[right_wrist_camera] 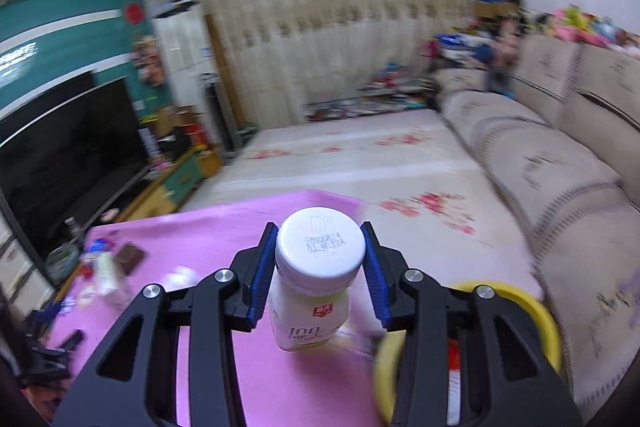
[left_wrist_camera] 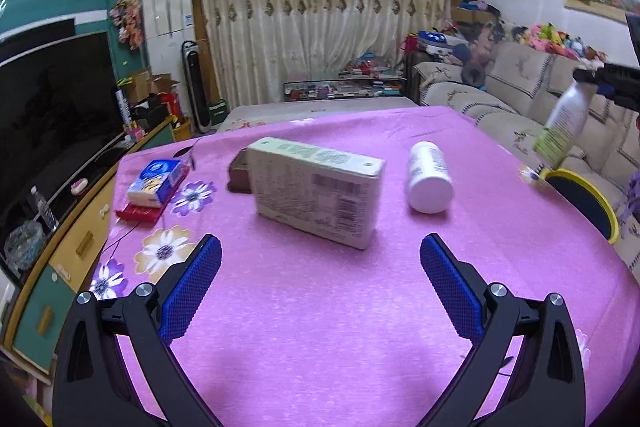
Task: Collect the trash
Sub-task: 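Lift the white milk bottle and carry it toward the bin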
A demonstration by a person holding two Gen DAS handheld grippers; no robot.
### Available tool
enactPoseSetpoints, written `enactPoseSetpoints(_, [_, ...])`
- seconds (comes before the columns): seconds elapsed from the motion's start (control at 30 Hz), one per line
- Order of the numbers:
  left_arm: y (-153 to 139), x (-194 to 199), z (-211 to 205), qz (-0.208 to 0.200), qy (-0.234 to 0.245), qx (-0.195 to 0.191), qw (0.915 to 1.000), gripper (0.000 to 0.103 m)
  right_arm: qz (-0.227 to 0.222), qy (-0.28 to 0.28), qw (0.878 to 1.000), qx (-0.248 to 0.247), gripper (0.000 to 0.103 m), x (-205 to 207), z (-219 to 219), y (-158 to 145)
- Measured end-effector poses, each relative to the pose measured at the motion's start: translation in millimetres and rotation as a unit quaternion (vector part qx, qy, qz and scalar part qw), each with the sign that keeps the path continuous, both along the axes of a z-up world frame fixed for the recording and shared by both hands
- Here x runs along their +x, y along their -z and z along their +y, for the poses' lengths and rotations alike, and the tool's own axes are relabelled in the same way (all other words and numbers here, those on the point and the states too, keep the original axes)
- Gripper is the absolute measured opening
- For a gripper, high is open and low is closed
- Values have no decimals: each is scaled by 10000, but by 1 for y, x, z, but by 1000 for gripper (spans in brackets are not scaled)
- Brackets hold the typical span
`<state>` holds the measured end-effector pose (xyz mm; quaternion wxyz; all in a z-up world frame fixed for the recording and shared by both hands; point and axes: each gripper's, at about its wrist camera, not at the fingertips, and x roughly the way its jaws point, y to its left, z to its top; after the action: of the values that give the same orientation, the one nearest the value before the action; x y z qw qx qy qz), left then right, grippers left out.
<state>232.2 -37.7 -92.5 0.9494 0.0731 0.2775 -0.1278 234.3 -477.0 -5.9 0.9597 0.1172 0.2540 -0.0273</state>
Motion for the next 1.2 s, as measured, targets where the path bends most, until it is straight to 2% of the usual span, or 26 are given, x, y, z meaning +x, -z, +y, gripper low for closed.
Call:
enactPoseSetpoints(0.13, [-3, -1, -26, 87, 326, 137, 9993, 98, 372, 628, 9973, -97, 40, -24, -51, 30])
enactPoseSetpoints(0.23, [-6, 1, -46, 108, 524, 219, 9983, 98, 689, 881, 9936, -185, 40, -31, -75, 59])
enactPoseSetpoints(0.4, [-10, 6, -84, 163, 881, 333, 9954, 98, 964, 1157, 9885, -105, 40, -38, -104, 97])
enactPoseSetpoints(0.43, [-10, 7, -89, 175, 931, 360, 9949, 98, 949, 1191, 9883, -55, 46, -40, -107, 100])
enactPoseSetpoints(0.5, [-11, 9, -102, 208, 1051, 419, 9934, 98, 922, 1259, 9877, -42, 55, -41, -111, 103])
enactPoseSetpoints(0.63, [-11, 19, -120, 300, 1183, 464, 9914, 98, 837, 1277, 9882, -82, 59, -44, -114, 102])
enactPoseSetpoints(0.87, [-3, 53, -137, 668, 1221, 358, 9896, 98, 873, 1197, 9890, 36, 61, -51, -100, 101])
enactPoseSetpoints(1.2, [5, 114, -153, 1053, 1013, 469, 9882, 98, 920, 987, 9908, 112, 61, -48, -90, 105])
